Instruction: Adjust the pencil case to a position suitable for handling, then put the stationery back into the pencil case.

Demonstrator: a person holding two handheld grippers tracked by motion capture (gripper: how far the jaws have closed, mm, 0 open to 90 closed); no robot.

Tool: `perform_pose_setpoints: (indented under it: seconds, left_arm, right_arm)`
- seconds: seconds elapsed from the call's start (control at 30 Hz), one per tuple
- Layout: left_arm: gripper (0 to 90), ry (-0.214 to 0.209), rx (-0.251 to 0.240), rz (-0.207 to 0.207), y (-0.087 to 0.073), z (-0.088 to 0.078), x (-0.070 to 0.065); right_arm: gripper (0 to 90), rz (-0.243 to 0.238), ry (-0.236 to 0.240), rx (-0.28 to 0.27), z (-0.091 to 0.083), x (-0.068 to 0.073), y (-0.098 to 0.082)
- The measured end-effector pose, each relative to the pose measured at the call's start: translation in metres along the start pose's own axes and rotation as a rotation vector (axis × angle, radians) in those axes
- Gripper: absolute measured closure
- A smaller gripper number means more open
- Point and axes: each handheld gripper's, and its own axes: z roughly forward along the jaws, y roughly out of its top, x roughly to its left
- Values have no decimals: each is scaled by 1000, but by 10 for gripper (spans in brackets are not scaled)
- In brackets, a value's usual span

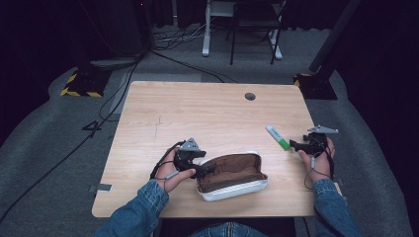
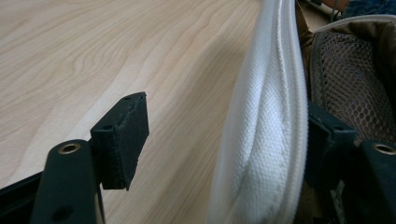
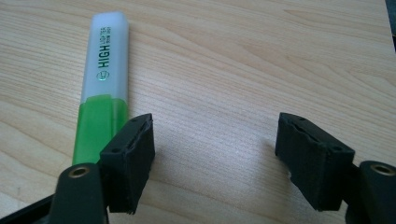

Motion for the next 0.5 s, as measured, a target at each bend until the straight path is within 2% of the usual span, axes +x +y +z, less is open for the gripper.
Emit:
perform_pose_setpoints:
  seconds: [0.37,0.5]
  left_arm:
    - [253,55,-9,38,-5,-23,-3]
    - [251,93,-20,42,-11,-38,-2]
  right_arm:
    - [285,-1,0,0,0,0,0]
    - [284,1,1,1,0,0,0]
